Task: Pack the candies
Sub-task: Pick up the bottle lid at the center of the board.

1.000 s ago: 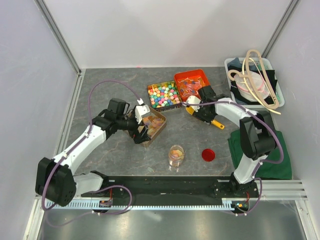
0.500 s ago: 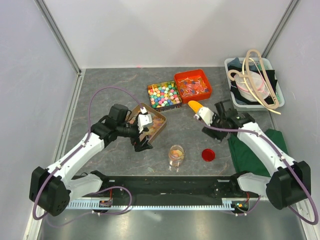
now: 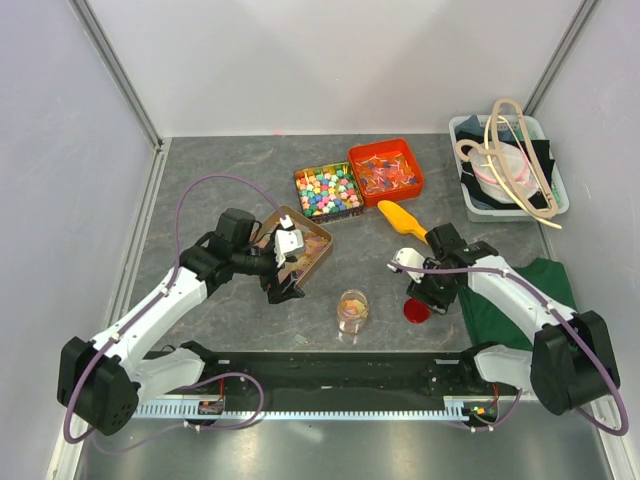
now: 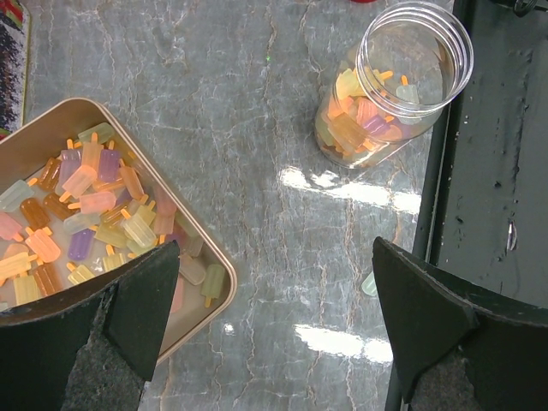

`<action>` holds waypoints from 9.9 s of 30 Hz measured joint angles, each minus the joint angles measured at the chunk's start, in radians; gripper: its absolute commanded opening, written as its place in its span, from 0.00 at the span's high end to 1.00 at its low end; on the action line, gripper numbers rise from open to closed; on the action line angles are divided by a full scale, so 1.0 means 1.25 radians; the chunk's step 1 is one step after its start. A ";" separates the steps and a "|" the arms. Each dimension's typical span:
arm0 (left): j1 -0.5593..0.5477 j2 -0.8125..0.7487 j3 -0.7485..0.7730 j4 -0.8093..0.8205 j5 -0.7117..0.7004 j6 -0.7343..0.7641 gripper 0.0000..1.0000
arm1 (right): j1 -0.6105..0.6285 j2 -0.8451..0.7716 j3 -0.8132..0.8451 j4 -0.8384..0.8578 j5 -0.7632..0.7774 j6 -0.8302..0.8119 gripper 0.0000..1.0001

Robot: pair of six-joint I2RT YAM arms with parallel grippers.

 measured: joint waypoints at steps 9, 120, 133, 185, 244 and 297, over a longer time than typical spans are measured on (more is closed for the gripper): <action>0.000 -0.011 -0.004 0.000 -0.001 0.002 0.00 | 0.037 0.057 -0.001 0.069 -0.003 0.019 0.40; -0.041 0.634 0.749 -0.212 0.292 -0.241 0.98 | 0.388 0.114 0.496 0.245 0.361 0.222 0.94; -0.048 0.602 0.730 -0.216 0.207 -0.199 0.98 | 0.382 0.042 0.558 0.086 0.236 0.170 0.12; -0.376 -0.091 0.013 0.470 -0.418 1.092 0.98 | 0.203 0.165 0.961 -0.382 -0.210 -0.341 0.02; -0.425 0.050 0.005 0.678 -0.416 1.151 0.98 | 0.203 0.028 0.678 -0.107 -0.397 -0.060 0.11; -0.375 -0.098 0.083 0.529 -0.652 0.982 0.16 | 0.203 0.013 0.627 -0.013 -0.311 -0.013 0.42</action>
